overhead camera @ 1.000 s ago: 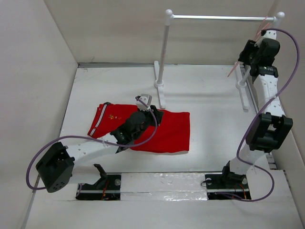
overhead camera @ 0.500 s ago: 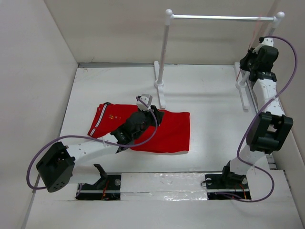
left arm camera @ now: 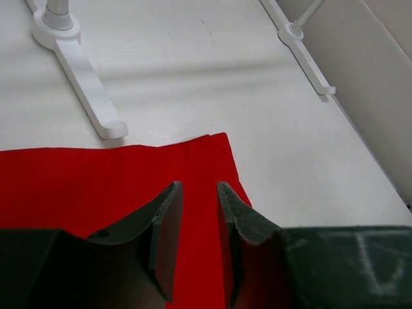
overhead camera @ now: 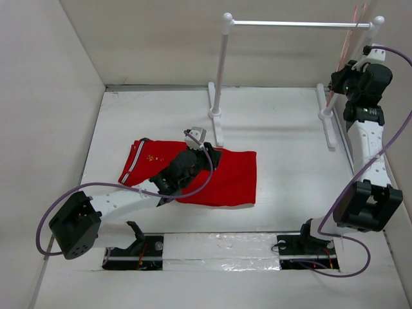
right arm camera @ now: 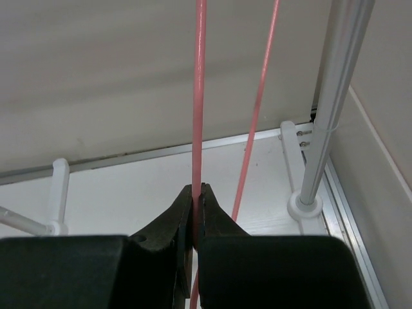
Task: Place the trousers on the hanger
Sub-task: Pick up the hanger from the clothesline, then place the trousers on the hanger.
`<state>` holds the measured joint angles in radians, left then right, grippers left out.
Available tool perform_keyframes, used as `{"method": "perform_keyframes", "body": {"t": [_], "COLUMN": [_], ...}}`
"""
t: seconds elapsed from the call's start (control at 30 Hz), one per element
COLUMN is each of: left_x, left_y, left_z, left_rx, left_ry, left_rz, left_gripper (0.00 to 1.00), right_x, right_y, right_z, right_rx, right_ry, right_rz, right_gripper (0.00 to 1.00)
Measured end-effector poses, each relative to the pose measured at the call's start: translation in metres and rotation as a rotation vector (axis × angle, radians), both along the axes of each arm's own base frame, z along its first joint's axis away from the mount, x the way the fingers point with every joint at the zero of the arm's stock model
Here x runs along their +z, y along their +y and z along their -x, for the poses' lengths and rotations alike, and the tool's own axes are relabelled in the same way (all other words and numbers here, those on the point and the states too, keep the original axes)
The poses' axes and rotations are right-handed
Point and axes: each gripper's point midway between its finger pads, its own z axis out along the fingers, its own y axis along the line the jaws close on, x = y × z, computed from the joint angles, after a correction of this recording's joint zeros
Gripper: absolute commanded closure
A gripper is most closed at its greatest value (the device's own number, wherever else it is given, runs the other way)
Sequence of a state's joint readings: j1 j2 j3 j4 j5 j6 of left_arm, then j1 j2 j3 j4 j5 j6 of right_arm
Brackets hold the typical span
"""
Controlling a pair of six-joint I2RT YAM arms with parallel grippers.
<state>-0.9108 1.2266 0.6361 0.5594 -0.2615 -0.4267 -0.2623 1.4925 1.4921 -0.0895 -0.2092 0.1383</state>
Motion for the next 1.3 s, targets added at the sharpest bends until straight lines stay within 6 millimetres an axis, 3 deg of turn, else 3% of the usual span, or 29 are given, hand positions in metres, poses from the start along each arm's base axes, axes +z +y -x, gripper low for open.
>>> {"method": "perform_keyframes", "body": {"t": [0.1,0.23,0.43,0.63,0.77,0.87,0.97,1.17,1.3], "left_x": [0.0,0.007,0.051,0.102,0.12,0.12,0.107,0.066,0.057], "left_y": [-0.002,-0.009,-0.032,-0.078,-0.119,-0.153,-0.183,-0.21,-0.223], "left_z": [0.001,0.005,0.01,0.003,-0.018,-0.038,-0.055,-0.081,-0.104], "left_rx": [-0.012,-0.056,-0.138,-0.226,-0.258,-0.272,-0.285,-0.242,-0.191], "left_ry": [0.001,-0.002,-0.037,-0.076,-0.088,-0.083,-0.071,-0.032,-0.041], "left_rz": [0.003,0.02,0.113,0.186,0.176,0.14,0.101,-0.01,-0.06], "left_gripper": [0.74,0.66,0.56,0.5,0.48,0.48,0.47,0.48,0.47], "right_x": [-0.001,-0.024,-0.098,-0.149,-0.173,-0.185,-0.192,-0.198,-0.204], "right_y": [0.006,0.015,0.053,0.095,0.118,0.133,0.143,0.155,0.162], "right_z": [0.01,0.017,0.05,0.078,0.098,0.112,0.124,0.139,0.149], "right_rx": [0.019,0.051,0.118,0.193,0.234,0.268,0.297,0.334,0.357], "right_ry": [0.001,0.025,0.131,0.211,0.248,0.265,0.27,0.267,0.271], "right_rz": [-0.002,-0.011,-0.043,-0.049,-0.043,-0.033,-0.022,-0.015,-0.012], "right_gripper": [1.0,1.0,1.0,1.0,1.0,1.0,1.0,1.0,1.0]}}
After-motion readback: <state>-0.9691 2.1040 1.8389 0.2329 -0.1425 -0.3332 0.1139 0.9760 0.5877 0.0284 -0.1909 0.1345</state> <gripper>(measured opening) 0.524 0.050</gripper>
